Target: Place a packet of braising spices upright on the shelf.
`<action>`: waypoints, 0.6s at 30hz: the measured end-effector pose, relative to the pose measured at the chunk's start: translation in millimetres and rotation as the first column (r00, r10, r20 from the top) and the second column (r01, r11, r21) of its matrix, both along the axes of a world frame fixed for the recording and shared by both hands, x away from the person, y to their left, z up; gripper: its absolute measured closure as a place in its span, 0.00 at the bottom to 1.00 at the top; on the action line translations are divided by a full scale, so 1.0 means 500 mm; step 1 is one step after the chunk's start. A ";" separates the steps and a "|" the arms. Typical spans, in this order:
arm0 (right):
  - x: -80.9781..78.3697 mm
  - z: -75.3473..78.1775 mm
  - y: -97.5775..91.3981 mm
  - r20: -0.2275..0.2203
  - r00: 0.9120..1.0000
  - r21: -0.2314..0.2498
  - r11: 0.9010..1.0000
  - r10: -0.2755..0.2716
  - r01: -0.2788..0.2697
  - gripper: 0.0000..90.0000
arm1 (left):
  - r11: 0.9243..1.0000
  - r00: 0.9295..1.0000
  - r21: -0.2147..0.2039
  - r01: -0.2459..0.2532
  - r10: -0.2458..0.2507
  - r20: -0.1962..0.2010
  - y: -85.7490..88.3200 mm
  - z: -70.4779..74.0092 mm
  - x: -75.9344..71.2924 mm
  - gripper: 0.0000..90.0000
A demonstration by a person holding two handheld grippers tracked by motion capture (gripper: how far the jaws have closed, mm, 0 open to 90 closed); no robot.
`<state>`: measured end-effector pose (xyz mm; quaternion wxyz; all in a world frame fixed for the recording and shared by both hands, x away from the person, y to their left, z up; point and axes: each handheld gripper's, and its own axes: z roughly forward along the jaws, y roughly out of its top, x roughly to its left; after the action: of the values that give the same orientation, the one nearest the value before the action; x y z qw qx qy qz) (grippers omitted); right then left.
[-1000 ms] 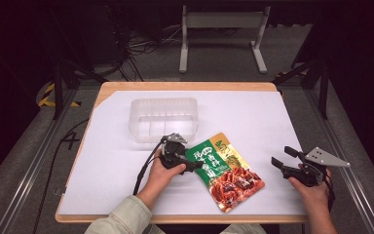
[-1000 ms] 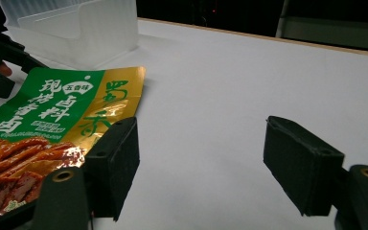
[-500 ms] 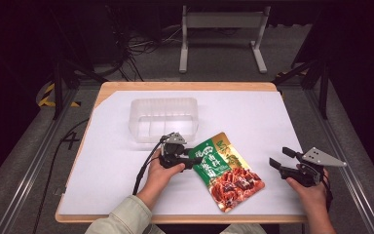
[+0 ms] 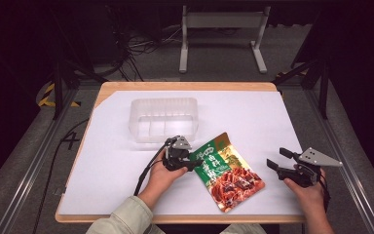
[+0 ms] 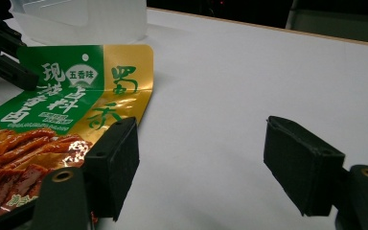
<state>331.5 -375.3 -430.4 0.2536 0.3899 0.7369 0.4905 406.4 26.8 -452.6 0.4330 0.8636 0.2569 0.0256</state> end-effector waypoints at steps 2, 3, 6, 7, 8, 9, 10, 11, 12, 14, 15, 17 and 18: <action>0.000 0.000 0.000 0.001 1.000 0.000 1.000 0.000 0.000 0.31 | 1.000 1.000 0.009 -0.006 0.005 0.004 -0.002 0.000 -0.001 0.79; 0.000 0.000 0.000 0.000 1.000 -0.002 1.000 -0.001 0.001 0.31 | 1.000 1.000 0.011 -0.007 0.007 0.002 -0.002 -0.001 -0.001 0.81; 0.000 -0.001 0.000 -0.002 1.000 -0.002 1.000 -0.001 0.001 0.31 | 1.000 1.000 0.013 -0.018 0.018 -0.002 -0.002 -0.002 0.001 0.90; 0.000 -0.001 0.000 -0.003 1.000 -0.001 1.000 -0.001 0.001 0.31 | 1.000 1.000 0.015 -0.019 0.019 -0.001 -0.003 -0.002 0.001 0.92; 0.000 -0.001 0.000 -0.003 1.000 -0.001 1.000 -0.001 0.001 0.31 | 1.000 1.000 0.017 -0.020 0.020 0.000 -0.003 -0.002 0.001 0.95; 0.000 -0.001 0.000 -0.005 1.000 0.001 1.000 -0.003 0.003 0.31 | 1.000 1.000 0.017 -0.020 0.020 0.000 -0.003 -0.002 0.001 0.98; 0.000 -0.001 -0.001 -0.005 1.000 0.001 1.000 -0.004 0.004 0.31 | 1.000 1.000 0.014 -0.018 0.018 -0.007 -0.002 -0.002 0.001 0.99; 0.000 -0.001 -0.001 -0.004 1.000 0.000 1.000 -0.003 0.003 0.31 | 1.000 1.000 0.012 -0.014 0.014 -0.007 -0.001 -0.002 0.002 1.00; 0.000 -0.001 -0.001 -0.005 1.000 -0.002 1.000 -0.002 0.002 0.31 | 1.000 1.000 0.013 -0.015 0.015 -0.003 -0.001 -0.001 0.003 1.00; 0.000 -0.002 -0.002 -0.009 1.000 -0.004 1.000 -0.005 0.005 0.31 | 1.000 1.000 0.008 -0.017 0.017 -0.009 0.000 0.000 0.001 1.00; 0.000 -0.002 -0.002 -0.011 1.000 -0.003 1.000 -0.007 0.007 0.31 | 1.000 1.000 0.002 -0.014 0.014 -0.001 0.001 0.001 0.001 1.00; 0.001 -0.003 -0.002 -0.010 1.000 -0.004 1.000 -0.006 0.006 0.31 | 1.000 1.000 -0.007 -0.011 0.011 0.000 0.004 0.005 0.000 1.00; 0.001 -0.003 -0.003 -0.009 1.000 -0.005 1.000 -0.006 0.006 0.31 | 1.000 1.000 -0.017 -0.012 0.012 0.001 0.005 0.009 -0.001 1.00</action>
<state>332.2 -376.7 -432.1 0.2525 0.3938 0.7382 0.4861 405.7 29.2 -448.3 0.4401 0.8584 0.2621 0.0263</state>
